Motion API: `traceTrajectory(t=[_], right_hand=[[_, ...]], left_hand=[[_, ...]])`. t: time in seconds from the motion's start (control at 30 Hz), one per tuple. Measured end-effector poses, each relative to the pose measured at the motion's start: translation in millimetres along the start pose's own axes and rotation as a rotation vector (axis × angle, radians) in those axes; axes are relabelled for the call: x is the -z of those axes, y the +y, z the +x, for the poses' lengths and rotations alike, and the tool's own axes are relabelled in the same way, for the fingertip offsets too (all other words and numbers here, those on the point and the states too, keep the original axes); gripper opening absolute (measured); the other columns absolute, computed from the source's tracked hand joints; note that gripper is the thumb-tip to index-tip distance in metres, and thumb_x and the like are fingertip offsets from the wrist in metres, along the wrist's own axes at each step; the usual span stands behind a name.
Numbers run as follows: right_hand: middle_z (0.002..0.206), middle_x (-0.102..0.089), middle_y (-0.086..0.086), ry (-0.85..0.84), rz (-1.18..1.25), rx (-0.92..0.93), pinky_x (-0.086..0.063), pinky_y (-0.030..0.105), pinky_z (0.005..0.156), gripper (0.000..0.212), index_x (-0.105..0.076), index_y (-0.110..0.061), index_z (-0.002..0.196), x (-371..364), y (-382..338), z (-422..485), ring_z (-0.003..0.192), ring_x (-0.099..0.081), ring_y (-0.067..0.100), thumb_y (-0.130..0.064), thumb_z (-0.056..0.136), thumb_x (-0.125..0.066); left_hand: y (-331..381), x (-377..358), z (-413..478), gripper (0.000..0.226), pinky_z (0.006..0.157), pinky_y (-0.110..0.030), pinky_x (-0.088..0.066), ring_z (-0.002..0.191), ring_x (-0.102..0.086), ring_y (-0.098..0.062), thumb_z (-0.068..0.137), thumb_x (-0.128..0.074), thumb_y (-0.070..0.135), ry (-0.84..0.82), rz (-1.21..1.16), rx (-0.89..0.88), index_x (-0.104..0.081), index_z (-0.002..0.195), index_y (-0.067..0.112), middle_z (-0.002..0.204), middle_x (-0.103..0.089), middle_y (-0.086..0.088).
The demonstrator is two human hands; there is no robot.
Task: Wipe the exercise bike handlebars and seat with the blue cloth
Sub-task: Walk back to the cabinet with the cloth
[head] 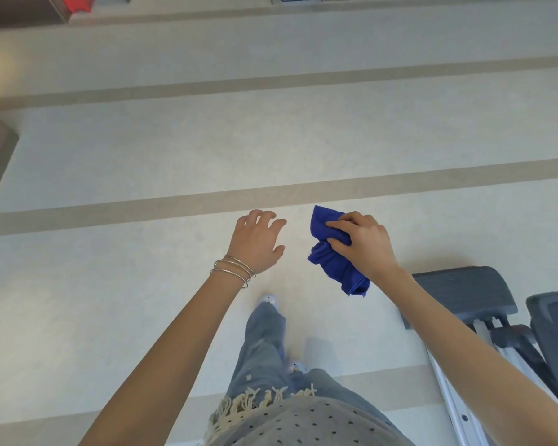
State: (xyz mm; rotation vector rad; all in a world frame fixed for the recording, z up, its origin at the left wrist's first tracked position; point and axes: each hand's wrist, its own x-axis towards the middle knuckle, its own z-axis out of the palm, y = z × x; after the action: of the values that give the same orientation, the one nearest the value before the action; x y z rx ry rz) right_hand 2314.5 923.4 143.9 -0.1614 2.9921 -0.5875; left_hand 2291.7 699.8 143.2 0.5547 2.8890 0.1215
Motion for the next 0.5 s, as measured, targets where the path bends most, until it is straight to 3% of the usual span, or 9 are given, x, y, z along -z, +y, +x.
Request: traceTrajectory(t=[0.5], right_hand=[[0.116,-0.060,-0.001,0.078,0.016,-0.080,-0.046,0.041,0.082,0.030,-0.064,-0.028,0.115,18.1,-7.3,185.4,0.102,-0.053,0.026,-0.030,0.086,-0.060]], left_hand=[[-92.2,52.1,181.0,0.051,0.104,-0.039,-0.029,0.133,-0.030,-0.025,0.089,-0.050,0.037,0.030,0.044,-0.103,-0.038,0.137,0.022,0.144,-0.038,-0.001]])
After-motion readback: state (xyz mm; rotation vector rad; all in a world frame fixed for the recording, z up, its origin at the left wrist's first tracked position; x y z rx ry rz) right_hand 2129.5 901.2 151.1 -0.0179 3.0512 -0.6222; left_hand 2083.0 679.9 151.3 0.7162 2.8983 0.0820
